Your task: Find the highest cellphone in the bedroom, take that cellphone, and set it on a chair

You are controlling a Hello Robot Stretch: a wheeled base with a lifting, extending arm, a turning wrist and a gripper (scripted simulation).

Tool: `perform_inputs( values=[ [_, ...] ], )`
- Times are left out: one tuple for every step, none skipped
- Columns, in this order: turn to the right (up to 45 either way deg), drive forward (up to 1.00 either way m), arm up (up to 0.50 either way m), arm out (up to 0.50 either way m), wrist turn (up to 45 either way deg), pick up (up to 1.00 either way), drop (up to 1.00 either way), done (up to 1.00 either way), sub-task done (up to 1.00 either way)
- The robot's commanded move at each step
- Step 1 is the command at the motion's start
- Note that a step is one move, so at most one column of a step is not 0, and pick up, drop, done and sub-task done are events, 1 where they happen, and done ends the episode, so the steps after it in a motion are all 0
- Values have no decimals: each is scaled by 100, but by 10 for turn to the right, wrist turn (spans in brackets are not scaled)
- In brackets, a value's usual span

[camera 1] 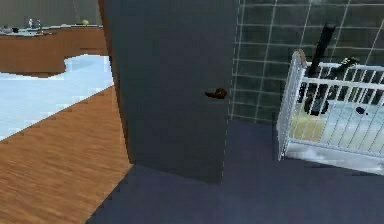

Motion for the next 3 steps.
perform_inputs(
  values=[
    [270,0,0,0,0,0,0,0,0],
    [0,0,50,0,0,0,0,0,0],
    [0,0,34,0,0,0,0,0,0]
  ],
)
